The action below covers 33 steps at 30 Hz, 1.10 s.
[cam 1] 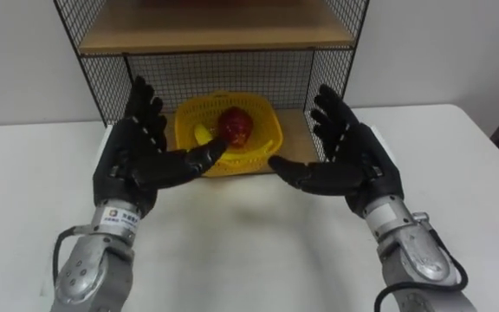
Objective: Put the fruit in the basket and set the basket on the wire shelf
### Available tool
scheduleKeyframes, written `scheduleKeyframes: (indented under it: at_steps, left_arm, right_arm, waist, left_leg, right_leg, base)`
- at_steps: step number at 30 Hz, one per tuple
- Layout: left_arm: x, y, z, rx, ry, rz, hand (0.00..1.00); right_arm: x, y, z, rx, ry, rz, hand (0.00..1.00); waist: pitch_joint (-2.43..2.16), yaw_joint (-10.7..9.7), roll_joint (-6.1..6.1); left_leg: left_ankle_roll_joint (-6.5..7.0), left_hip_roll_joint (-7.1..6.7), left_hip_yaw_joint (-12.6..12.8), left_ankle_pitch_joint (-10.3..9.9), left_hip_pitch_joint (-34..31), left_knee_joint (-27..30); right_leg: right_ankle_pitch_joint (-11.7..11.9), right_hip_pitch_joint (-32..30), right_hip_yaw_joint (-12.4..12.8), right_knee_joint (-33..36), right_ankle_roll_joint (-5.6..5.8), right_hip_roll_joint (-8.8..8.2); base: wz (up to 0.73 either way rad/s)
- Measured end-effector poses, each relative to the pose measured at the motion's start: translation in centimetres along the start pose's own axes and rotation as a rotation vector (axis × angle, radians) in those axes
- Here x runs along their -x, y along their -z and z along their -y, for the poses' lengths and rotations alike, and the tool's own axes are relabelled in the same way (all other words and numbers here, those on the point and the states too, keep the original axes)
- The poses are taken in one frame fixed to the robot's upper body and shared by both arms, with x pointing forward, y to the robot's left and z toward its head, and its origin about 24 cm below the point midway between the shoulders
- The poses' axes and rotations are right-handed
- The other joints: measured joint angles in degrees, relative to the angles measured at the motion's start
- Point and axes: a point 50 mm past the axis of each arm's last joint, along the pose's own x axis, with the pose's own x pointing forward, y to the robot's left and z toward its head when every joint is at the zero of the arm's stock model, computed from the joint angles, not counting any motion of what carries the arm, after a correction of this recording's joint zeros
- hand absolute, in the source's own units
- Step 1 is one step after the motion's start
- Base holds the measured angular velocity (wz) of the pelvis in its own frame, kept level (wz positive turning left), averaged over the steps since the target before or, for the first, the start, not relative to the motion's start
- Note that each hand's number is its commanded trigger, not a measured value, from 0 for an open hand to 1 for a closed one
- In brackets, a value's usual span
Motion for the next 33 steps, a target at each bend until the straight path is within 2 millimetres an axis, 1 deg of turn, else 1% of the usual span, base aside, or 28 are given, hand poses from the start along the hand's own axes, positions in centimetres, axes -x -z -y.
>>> scheduleKeyframes:
  at_steps: [1, 3, 6, 9, 12, 13, 15, 18, 19, 21, 24, 26, 29, 31, 32, 33]
  left_arm:
    - [0.3, 0.1, -0.2, -0.004, 0.004, -0.007, 0.0]
    - [1.0, 0.1, -0.4, -0.016, 0.013, -0.01, 0.0]
    - [2.1, 0.0, -0.9, -0.035, 0.018, -0.008, 0.0]
    - [2.9, 0.1, -1.5, -0.04, -0.004, -0.007, 0.0]
    - [3.6, 0.0, -1.8, -0.04, -0.024, -0.001, 0.0]
    - [3.7, -0.1, -2.0, -0.041, -0.034, 0.007, 0.0]
    - [4.0, -0.4, -2.6, -0.041, -0.059, 0.021, 0.0]
    - [4.3, -0.9, -3.5, -0.045, -0.097, 0.051, 0.0]
    - [4.4, -1.2, -3.8, -0.046, -0.109, 0.066, 0.0]
    - [4.5, -1.5, -4.1, -0.054, -0.122, 0.083, 0.0]
    - [4.6, -1.7, -4.4, -0.06, -0.137, 0.1, 0.0]
    - [4.8, -2.2, -4.5, -0.064, -0.153, 0.127, 0.0]
    - [5.1, -4.0, -4.9, -0.099, -0.199, 0.223, 0.0]
    - [5.7, -6.1, -5.7, -0.192, -0.286, 0.323, 0.0]
    - [5.9, -6.6, -5.9, -0.212, -0.315, 0.348, 0.0]
    - [6.3, -7.5, -6.3, -0.246, -0.383, 0.399, 0.0]
  right_arm:
    - [0.2, 0.0, 0.2, -0.001, 0.006, 0.0, 0.0]
    - [0.6, -0.3, 0.3, -0.004, -0.003, 0.011, 0.0]
    - [1.9, -0.6, 0.5, -0.038, -0.015, 0.045, 0.0]
    - [3.3, -0.1, 1.0, -0.072, -0.003, 0.035, 0.0]
    - [4.4, 0.3, 1.4, -0.069, 0.024, 0.013, 0.0]
    - [4.6, 0.1, 1.6, -0.056, 0.035, 0.017, 0.0]
    - [4.8, -0.3, 2.2, -0.022, 0.061, 0.033, 0.0]
    - [5.2, -0.9, 3.6, 0.052, 0.146, 0.055, 0.0]
    - [5.3, -1.1, 3.9, 0.068, 0.174, 0.062, 0.0]
    - [5.4, -1.4, 4.3, 0.093, 0.21, 0.075, 0.0]
    - [5.8, -2.2, 4.2, 0.132, 0.247, 0.103, 0.0]
    - [6.1, -2.9, 4.1, 0.166, 0.273, 0.138, 0.0]
    - [6.6, -4.4, 4.8, 0.247, 0.363, 0.218, 0.0]
    - [7.5, -6.0, 6.3, 0.327, 0.512, 0.297, 0.0]
    - [7.7, -6.4, 6.6, 0.346, 0.553, 0.319, 0.0]
    - [8.3, -7.3, 7.3, 0.383, 0.632, 0.368, 0.0]
  waist:
    - [-0.09, -0.08, -0.17]
    - [-0.04, -0.05, -0.21]
    - [0.05, -0.12, -0.05]
    - [0.12, -0.06, 0.27]
    - [0.0, -0.02, 0.56]
    - [0.03, 0.02, 0.65]
    - [0.1, -0.33, 0.73]
    - [0.13, -0.19, 0.63]
    - [0.11, -0.2, 0.55]
    - [0.05, -0.26, 0.46]
    - [0.05, -0.17, 0.43]
    - [0.05, -0.09, 0.44]
    - [0.0, 0.54, 0.39]
    - [-0.05, 1.09, 0.28]
    - [-0.06, 1.18, 0.28]
    - [-0.07, 1.19, 0.36]
  left_leg:
    - [-0.01, -0.01, -0.11, -0.02, -0.01, 0.14]
    - [-0.01, -0.05, -0.24, -0.02, -0.16, 0.17]
    - [-0.18, -0.15, -0.72, -0.15, -0.33, 0.2]
    - [-0.38, -0.17, -0.88, -0.3, -0.4, 0.2]
    - [-0.41, -0.17, -0.88, -0.29, -0.83, 0.19]
    - [-0.15, -0.17, -0.92, -0.14, -1.01, 0.2]
    - [-0.14, -0.15, -0.9, -0.13, -1.04, 0.17]
    - [-0.2, -0.16, -0.95, -0.17, -1.3, 0.17]
    - [-0.42, -0.19, -1.13, -0.29, -1.4, 0.2]
    - [-0.43, -0.22, -1.34, -0.3, -1.68, 0.26]
    - [-0.37, -0.28, -1.74, -0.22, -2.14, 0.44]
    - [-0.21, -0.28, -1.8, -0.1, -2.3, 0.46]
    - [-0.26, -0.28, -1.69, -0.06, -2.11, 0.27]
    - [-0.33, -0.35, -1.79, -0.11, -2.12, 0.29]
    - [-0.39, -0.37, -1.84, -0.15, -2.12, 0.3]
    - [-0.52, -0.42, -1.99, -0.22, -2.15, 0.3]
  right_leg:
    - [-0.08, -0.1, -0.07, -0.04, 0.01, 0.0]
    - [-0.18, -0.13, -0.16, -0.07, 0.07, -0.01]
    - [-0.46, -0.16, -0.48, -0.06, 0.3, -0.08]
    - [-0.67, -0.2, -0.47, -0.03, 0.44, -0.38]
    - [-0.68, -0.78, -0.32, 0.15, 0.4, -0.35]
    - [-0.54, -0.84, -0.75, 0.16, 0.16, -0.38]
    - [-0.52, -0.9, -0.85, 0.16, 0.11, -0.43]
    - [-0.62, -0.89, -0.87, 0.17, 0.19, -0.41]
    - [-0.75, -0.9, -0.94, 0.16, 0.33, -0.42]
    - [-0.82, -1.1, -0.93, 0.15, 0.38, -0.42]
    - [-0.73, -1.46, -1.82, 0.14, 0.12, -0.31]
    - [-0.63, -1.7, -1.93, 0.15, -0.05, -0.26]
    - [-0.63, -1.79, -1.79, 0.4, -0.05, -0.25]
    - [-0.9, -1.97, -1.86, 0.98, -0.05, -0.37]
    - [-0.98, -1.95, -1.85, 0.97, -0.04, -0.38]
    - [-1.04, -1.93, -1.95, 0.92, -0.02, -0.39]
  base:
    - [0.04]
    - [0.04]
    - [0.06]
    - [0.04]
    - [0.0]
    - [0.0]
    - [0.0]
    - [0.01]
    - [0.04]
    - [0.07]
    - [0.08]
    - [0.02]
    - [-0.02]
    - [0.0]
    - [0.04]
    - [0.06]
